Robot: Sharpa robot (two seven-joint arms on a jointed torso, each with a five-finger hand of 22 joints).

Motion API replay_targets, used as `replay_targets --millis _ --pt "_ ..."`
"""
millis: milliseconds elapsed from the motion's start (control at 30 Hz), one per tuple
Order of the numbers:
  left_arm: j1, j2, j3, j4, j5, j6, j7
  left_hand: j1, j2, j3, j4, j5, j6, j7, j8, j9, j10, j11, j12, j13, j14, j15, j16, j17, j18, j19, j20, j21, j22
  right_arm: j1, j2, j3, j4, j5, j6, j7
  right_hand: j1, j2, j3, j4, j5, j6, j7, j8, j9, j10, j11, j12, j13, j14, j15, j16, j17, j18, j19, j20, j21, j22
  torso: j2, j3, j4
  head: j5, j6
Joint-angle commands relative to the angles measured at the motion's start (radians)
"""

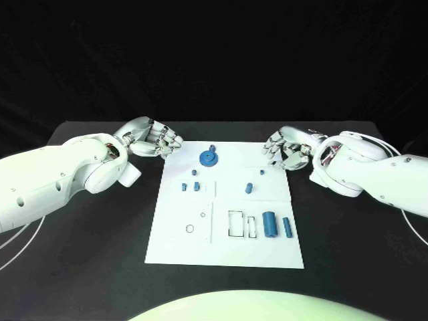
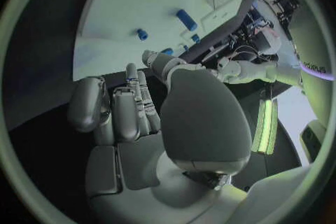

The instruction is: Assemble the parts on the task board

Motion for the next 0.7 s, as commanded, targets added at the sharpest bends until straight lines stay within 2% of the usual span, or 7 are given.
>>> replay_targets --millis 33,200,467,700 --pt "0.001 -0.011 0.001 0.029 0.27 0.012 0.139 0.004 0.015 -0.004 -0.013 -0.002 0.008 -0.004 0.007 0.002 0.021 -0.003 0.023 0.008 0.001 -0.011 -0.007 -0.003 0.014 -0.001 -0.002 -0.006 -0.003 -0.006 0.006 0.0 0.007 -0.205 0.058 -0.073 -0.014 0.002 -0.007 -0.016 0.011 -0.007 0.014 -0.013 -0.002 -0.006 0.013 -0.014 -0.009 0.077 0.011 0.011 0.057 -0.02 0.008 0.007 0.02 0.017 -0.001 -0.0021 0.0014 -0.002 0.001" --pt "0.0 -0.023 0.001 0.058 0.313 0.015 0.163 0.003 0.02 -0.011 -0.019 -0.002 0.021 -0.01 0.016 0.007 0.026 -0.009 0.046 0.018 0.002 -0.015 -0.011 -0.006 0.013 0.001 -0.005 -0.009 -0.005 -0.021 0.018 0.0 0.017 -0.233 0.077 -0.085 -0.018 0.003 -0.009 -0.017 0.013 -0.005 0.015 -0.014 -0.002 -0.005 0.014 -0.017 -0.011 0.077 0.012 0.019 0.06 -0.023 0.012 0.008 0.035 0.027 -0.001 -0.0017 0.0011 -0.002 0.0" --pt "0.0 -0.03 0.001 0.067 0.345 0.014 0.175 0.005 0.023 -0.012 -0.023 -0.002 0.022 -0.01 0.018 0.008 0.026 -0.01 0.053 0.021 0.002 -0.016 -0.012 -0.006 0.013 0.002 -0.007 -0.01 -0.006 -0.038 0.033 0.0 0.024 -0.228 0.107 -0.079 -0.018 0.008 -0.001 -0.02 0.018 0.008 0.013 -0.012 0.0 0.008 0.012 -0.019 -0.016 0.078 0.011 0.03 0.061 -0.025 0.017 0.01 0.057 0.044 0.001 0.0005 0.0006 0.002 0.001" --pt "0.0 -0.032 0.001 0.07 0.355 0.014 0.177 0.006 0.024 -0.012 -0.024 -0.002 0.023 -0.01 0.019 0.008 0.024 -0.01 0.054 0.022 0.002 -0.016 -0.012 -0.007 0.013 0.003 -0.007 -0.01 -0.006 -0.048 0.047 0.0 0.017 -0.227 0.105 -0.079 -0.02 0.013 0.021 -0.018 0.02 0.027 0.008 -0.008 0.004 0.029 0.007 -0.021 -0.021 0.076 0.007 0.037 0.058 -0.026 0.018 0.01 0.07 0.056 0.0 0.0014 -0.0003 0.005 0.001"
